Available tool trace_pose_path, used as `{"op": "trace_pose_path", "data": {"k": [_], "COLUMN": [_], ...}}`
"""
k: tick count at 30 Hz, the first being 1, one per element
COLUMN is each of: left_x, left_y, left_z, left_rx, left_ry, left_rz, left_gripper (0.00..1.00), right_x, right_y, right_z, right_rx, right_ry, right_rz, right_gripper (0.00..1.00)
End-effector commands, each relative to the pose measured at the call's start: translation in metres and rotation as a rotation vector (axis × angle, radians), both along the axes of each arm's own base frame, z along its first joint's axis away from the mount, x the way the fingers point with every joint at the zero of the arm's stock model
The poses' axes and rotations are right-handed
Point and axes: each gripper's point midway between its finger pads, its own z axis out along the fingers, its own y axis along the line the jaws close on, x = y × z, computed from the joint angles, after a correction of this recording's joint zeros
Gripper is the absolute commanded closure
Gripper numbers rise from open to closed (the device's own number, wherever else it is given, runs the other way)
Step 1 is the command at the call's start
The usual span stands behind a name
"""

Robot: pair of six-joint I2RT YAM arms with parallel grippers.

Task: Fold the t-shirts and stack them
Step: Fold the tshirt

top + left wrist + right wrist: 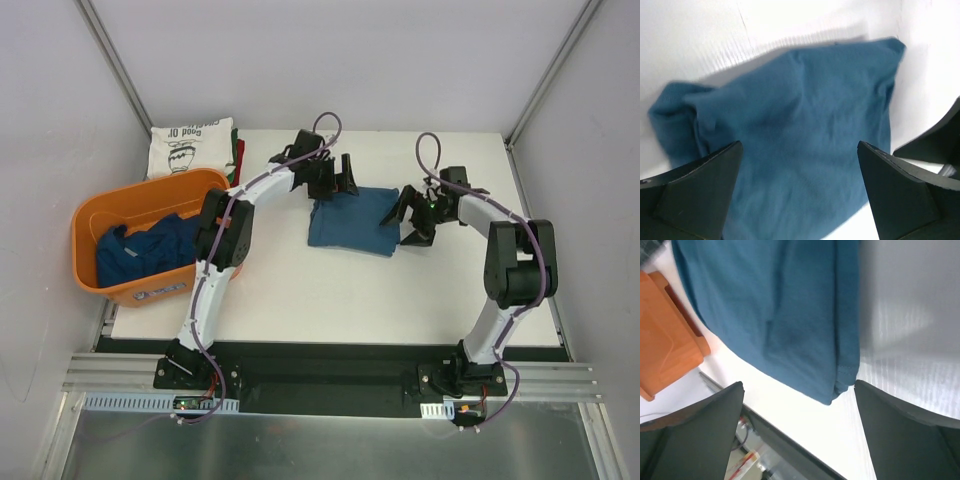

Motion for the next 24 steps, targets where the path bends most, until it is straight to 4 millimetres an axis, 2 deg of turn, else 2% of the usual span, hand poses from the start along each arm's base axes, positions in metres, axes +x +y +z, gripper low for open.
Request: {"op": "trace_pose_path", "data": {"k": [1, 2, 3, 4, 6, 7, 9, 12, 13, 14, 16, 20, 24], "left_x": [-0.012, -0.018, -0.023, -0.030, -0.042, -0.049, -0.056, -0.063, -0.061, -0.060, -0.061, -0.063, -0.060], "left_y": [0.022, 0.027, 0.034, 0.045, 0.059, 0.065, 0.071, 0.076, 0.076, 0.078, 0.080, 0.084, 0.077], "left_z": [0.100, 0.101, 0.117, 0.102, 0.103, 0.091, 0.080, 0.053, 0.052, 0.040, 0.031, 0.002, -0.016], "left_rx": [-0.011, 0.005, 0.012, 0.064, 0.102, 0.127, 0.151, 0.190, 0.194, 0.214, 0.235, 0.278, 0.267], "left_ry": [-0.196, -0.193, -0.219, -0.192, -0.173, -0.144, -0.111, -0.025, -0.015, 0.008, 0.039, 0.103, 0.148], "left_rz": [-0.009, -0.001, 0.015, 0.048, 0.081, 0.089, 0.092, 0.072, 0.072, 0.071, 0.064, 0.060, 0.049], "left_gripper": [0.01, 0.01, 0.01, 0.01, 0.01, 0.01, 0.01, 0.01, 0.01, 0.01, 0.01, 0.01, 0.01], "right_x": [0.007, 0.006, 0.006, 0.007, 0.014, 0.017, 0.025, 0.029, 0.030, 0.029, 0.027, 0.021, 0.014], "right_y": [-0.016, -0.019, -0.023, -0.023, -0.024, -0.024, -0.024, -0.025, -0.026, -0.027, -0.028, -0.031, -0.035], "right_z": [0.046, 0.046, 0.044, 0.045, 0.045, 0.046, 0.046, 0.047, 0.047, 0.049, 0.049, 0.049, 0.047], "right_rx": [-0.134, -0.150, -0.175, -0.176, -0.186, -0.188, -0.197, -0.207, -0.209, -0.212, -0.222, -0.236, -0.255], "right_ry": [-0.137, -0.139, -0.140, -0.146, -0.149, -0.150, -0.150, -0.148, -0.150, -0.158, -0.157, -0.160, -0.154], "right_rz": [0.025, 0.019, 0.019, 0.020, 0.014, 0.013, 0.009, 0.009, 0.007, 0.009, 0.005, 0.004, 0.003], "right_gripper": [0.03, 0.03, 0.03, 0.03, 0.03, 0.03, 0.03, 0.03, 0.03, 0.03, 0.03, 0.03, 0.03]}}
